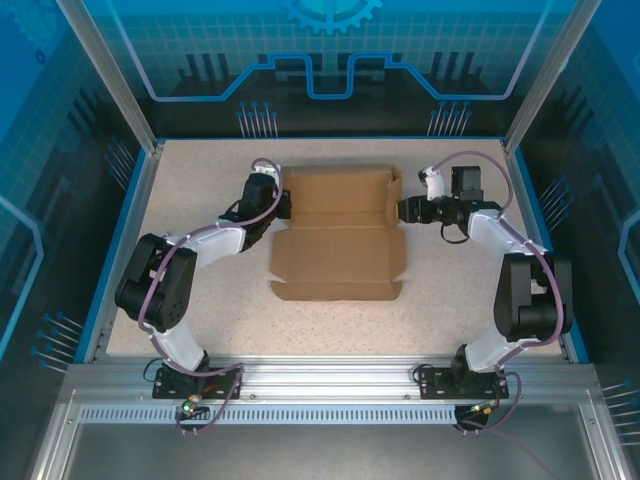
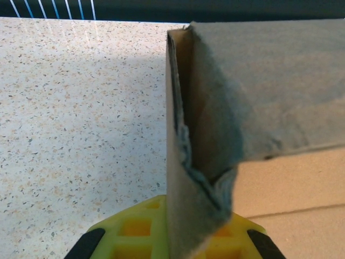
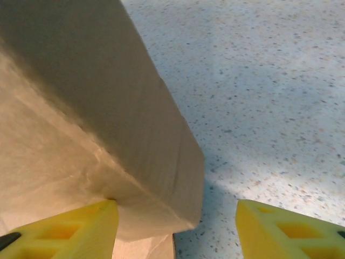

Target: Fold the paper box

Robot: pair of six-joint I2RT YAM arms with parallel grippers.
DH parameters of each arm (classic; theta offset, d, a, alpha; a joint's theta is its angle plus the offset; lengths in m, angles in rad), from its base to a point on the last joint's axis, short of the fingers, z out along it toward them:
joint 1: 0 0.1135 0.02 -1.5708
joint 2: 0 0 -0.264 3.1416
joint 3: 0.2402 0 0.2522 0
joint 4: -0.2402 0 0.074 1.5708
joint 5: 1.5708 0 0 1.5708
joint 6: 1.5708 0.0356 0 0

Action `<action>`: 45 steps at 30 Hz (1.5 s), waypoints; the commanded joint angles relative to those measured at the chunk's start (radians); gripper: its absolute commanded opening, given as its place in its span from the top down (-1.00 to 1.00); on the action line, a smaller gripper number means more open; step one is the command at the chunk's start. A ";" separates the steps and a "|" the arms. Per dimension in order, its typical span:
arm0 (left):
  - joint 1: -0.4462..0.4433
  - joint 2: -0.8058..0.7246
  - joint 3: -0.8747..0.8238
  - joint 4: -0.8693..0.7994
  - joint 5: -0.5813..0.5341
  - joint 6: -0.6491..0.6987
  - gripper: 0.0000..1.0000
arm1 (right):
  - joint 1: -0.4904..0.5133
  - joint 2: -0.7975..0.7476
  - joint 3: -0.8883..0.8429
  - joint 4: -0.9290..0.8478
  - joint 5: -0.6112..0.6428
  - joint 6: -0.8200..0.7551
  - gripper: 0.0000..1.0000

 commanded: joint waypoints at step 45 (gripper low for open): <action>-0.009 -0.037 0.004 0.008 0.084 -0.035 1.00 | 0.355 0.188 0.140 0.185 1.091 0.149 0.49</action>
